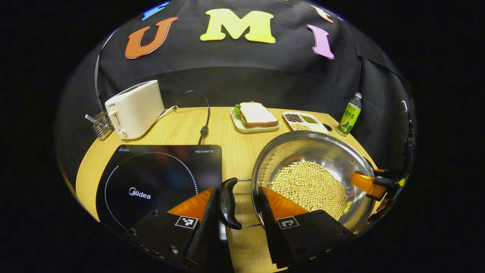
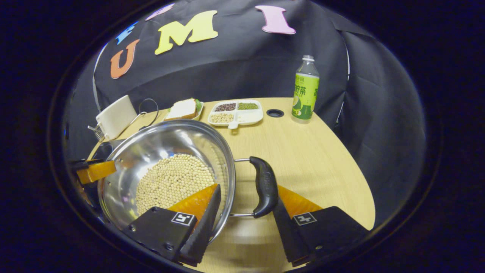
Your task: First push the handle of the pot to place it horizontally, then grasp the pot with both hands and set it on the induction cooktop.
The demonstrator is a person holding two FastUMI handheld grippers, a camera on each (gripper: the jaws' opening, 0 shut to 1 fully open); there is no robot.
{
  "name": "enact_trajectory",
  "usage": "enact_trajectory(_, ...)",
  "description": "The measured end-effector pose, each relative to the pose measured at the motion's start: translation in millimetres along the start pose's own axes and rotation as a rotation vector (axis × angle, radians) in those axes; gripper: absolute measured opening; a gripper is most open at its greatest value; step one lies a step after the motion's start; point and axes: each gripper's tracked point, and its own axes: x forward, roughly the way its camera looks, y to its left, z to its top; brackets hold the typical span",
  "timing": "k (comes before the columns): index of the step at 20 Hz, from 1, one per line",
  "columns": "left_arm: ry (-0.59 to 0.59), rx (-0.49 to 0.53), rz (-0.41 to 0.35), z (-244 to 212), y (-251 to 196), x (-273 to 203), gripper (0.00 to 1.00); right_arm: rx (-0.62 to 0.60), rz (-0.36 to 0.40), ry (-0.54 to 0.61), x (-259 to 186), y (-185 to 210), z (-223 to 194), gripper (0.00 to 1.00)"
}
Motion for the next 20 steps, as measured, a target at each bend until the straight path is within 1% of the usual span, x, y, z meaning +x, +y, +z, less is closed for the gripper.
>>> enact_trajectory(1,-0.002,-0.001,-0.003,-1.0,-0.6,0.0,0.61,0.011,-0.002,-0.002,-0.2,-0.3,0.2,0.81)
enact_trajectory(2,-0.009,-0.002,-0.005,0.3,-1.4,0.2,0.61,0.021,-0.003,-0.004,-1.1,-0.1,-0.2,0.77)
enact_trajectory(4,-0.016,-0.001,-0.004,0.1,-1.4,1.4,0.61,0.035,-0.006,-0.003,-2.7,-0.5,-1.2,0.74)
enact_trajectory(5,-0.013,0.003,-0.007,-0.7,-2.0,0.7,0.7,0.04,-0.01,-0.001,-4.9,-1.1,-1.8,0.73)
enact_trajectory(6,-0.015,-0.007,-0.013,0.4,-2.5,1.7,0.6,0.048,-0.019,0.001,-6.0,-2.7,-3.1,0.72)
enact_trajectory(7,-0.013,-0.01,-0.013,0.1,-4.7,1.6,0.58,0.056,-0.033,0.002,-8.0,-5.3,-3.8,0.7)
enact_trajectory(8,-0.014,0.0,-0.016,-1.2,-6.2,1.2,0.58,0.063,-0.053,0.0,-11.2,-9.4,-5.1,0.69)
enact_trajectory(9,-0.016,0.018,-0.016,-2.6,-5.6,0.9,0.56,0.064,-0.068,-0.002,-15.2,-12.6,-6.1,0.67)
enact_trajectory(11,-0.012,0.039,-0.018,-6.4,-5.1,1.9,0.56,0.075,-0.084,-0.008,-24.8,-17.7,-8.0,0.64)
enact_trajectory(13,-0.014,0.009,-0.033,-6.8,-6.2,8.3,0.54,0.088,-0.092,-0.023,-36.3,-21.5,-7.9,0.64)
enact_trajectory(14,-0.02,0.002,-0.04,-6.2,-7.0,10.3,0.54,0.088,-0.096,-0.04,-42.3,-23.3,-6.9,0.62)
enact_trajectory(15,-0.028,0.002,-0.046,-6.0,-4.5,11.2,0.64,0.086,-0.103,-0.054,-49.5,-24.9,-5.0,0.62)
enact_trajectory(16,-0.04,0.006,-0.05,-5.7,-2.7,10.8,0.54,0.083,-0.109,-0.065,-56.3,-26.5,-3.5,0.61)
enact_trajectory(17,-0.052,0.005,-0.052,-4.4,-2.1,9.7,0.54,0.083,-0.112,-0.076,-64.7,-26.8,-0.8,0.62)
enact_trajectory(20,-0.098,-0.006,-0.065,-0.5,-0.1,2.4,0.54,0.079,-0.116,-0.117,-89.7,-21.9,11.6,0.61)
